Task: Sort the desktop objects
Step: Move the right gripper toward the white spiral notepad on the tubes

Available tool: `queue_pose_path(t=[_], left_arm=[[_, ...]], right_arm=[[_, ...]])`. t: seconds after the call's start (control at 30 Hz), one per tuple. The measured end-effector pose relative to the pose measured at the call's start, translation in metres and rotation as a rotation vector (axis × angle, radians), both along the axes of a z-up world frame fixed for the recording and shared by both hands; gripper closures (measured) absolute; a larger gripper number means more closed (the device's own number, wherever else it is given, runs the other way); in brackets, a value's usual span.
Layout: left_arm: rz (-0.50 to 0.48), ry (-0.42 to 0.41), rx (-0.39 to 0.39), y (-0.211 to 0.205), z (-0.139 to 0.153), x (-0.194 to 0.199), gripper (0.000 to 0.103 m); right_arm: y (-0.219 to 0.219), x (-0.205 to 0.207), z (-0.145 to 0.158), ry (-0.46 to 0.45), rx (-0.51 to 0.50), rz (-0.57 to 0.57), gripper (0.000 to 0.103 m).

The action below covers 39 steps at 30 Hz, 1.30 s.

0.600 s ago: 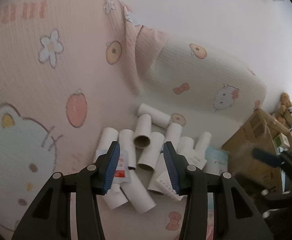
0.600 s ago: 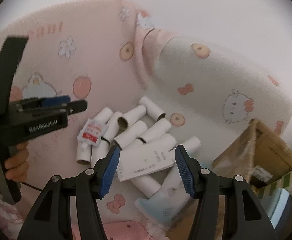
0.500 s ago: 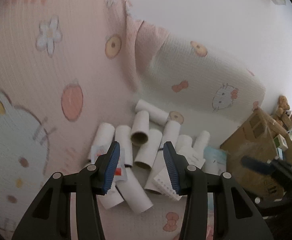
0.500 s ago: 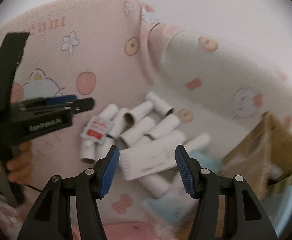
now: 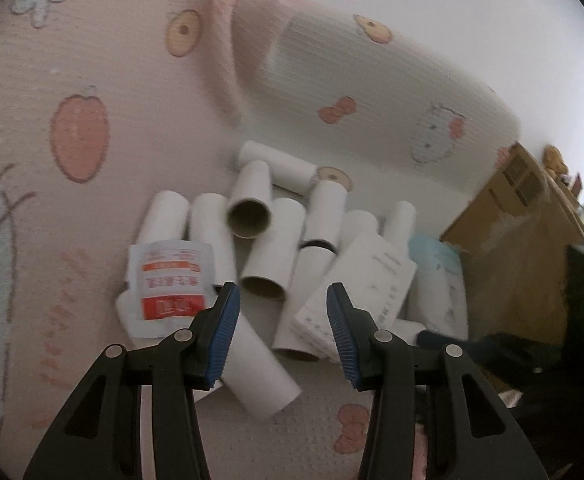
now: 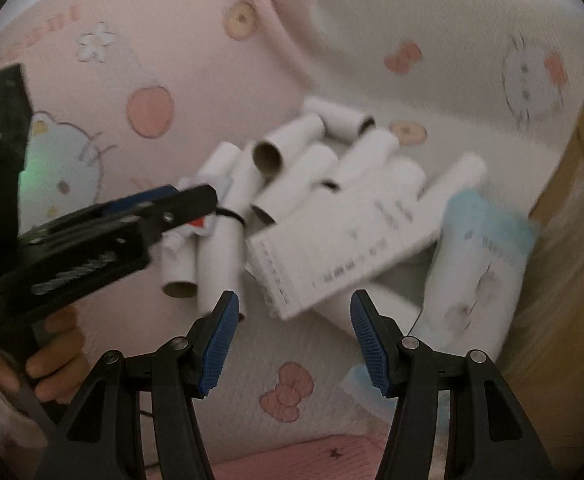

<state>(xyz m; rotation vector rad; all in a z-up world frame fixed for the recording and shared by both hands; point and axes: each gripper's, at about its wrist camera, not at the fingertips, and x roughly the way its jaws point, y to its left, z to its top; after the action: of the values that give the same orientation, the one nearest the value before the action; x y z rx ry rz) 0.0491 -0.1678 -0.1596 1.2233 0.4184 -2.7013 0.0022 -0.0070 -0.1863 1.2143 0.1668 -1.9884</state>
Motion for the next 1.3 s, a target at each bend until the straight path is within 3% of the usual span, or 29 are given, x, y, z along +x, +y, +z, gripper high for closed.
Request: queue_pose_path(t=[0.13, 0.3, 0.47, 0.6, 0.8, 1.0, 1.1, 1.3], left_arm=[[-0.038, -0.048, 0.03, 0.004, -0.015, -0.009, 0.054], [-0.07, -0.063, 0.052, 0.001, -0.023, -0.021, 0.054], [-0.141, -0.108, 0.155, -0.006, -0.033, -0.041, 0.054], [-0.127, -0.117, 0.236, -0.012, -0.042, -0.051, 0.054], [-0.144, -0.131, 0.244, -0.009, -0.044, -0.057, 0.054], [-0.136, -0.18, 0.305, -0.018, -0.052, -0.055, 0.063], [-0.101, -0.198, 0.345, -0.026, -0.056, -0.051, 0.071], [-0.084, -0.206, 0.334, -0.029, -0.053, -0.038, 0.079]], right_arm=[[0.004, -0.001, -0.013, -0.056, -0.005, -0.007, 0.048], [0.004, -0.005, -0.018, -0.055, -0.002, -0.057, 0.048], [0.005, -0.016, -0.019, -0.082, -0.028, -0.102, 0.048], [0.002, -0.025, -0.02, -0.107, -0.054, -0.125, 0.048], [-0.005, -0.029, -0.02, -0.128, -0.044, -0.124, 0.048], [-0.008, -0.037, -0.021, -0.154, -0.039, -0.119, 0.048], [-0.015, -0.038, -0.02, -0.128, -0.006, -0.085, 0.047], [-0.034, -0.033, -0.018, -0.05, 0.057, 0.049, 0.042]])
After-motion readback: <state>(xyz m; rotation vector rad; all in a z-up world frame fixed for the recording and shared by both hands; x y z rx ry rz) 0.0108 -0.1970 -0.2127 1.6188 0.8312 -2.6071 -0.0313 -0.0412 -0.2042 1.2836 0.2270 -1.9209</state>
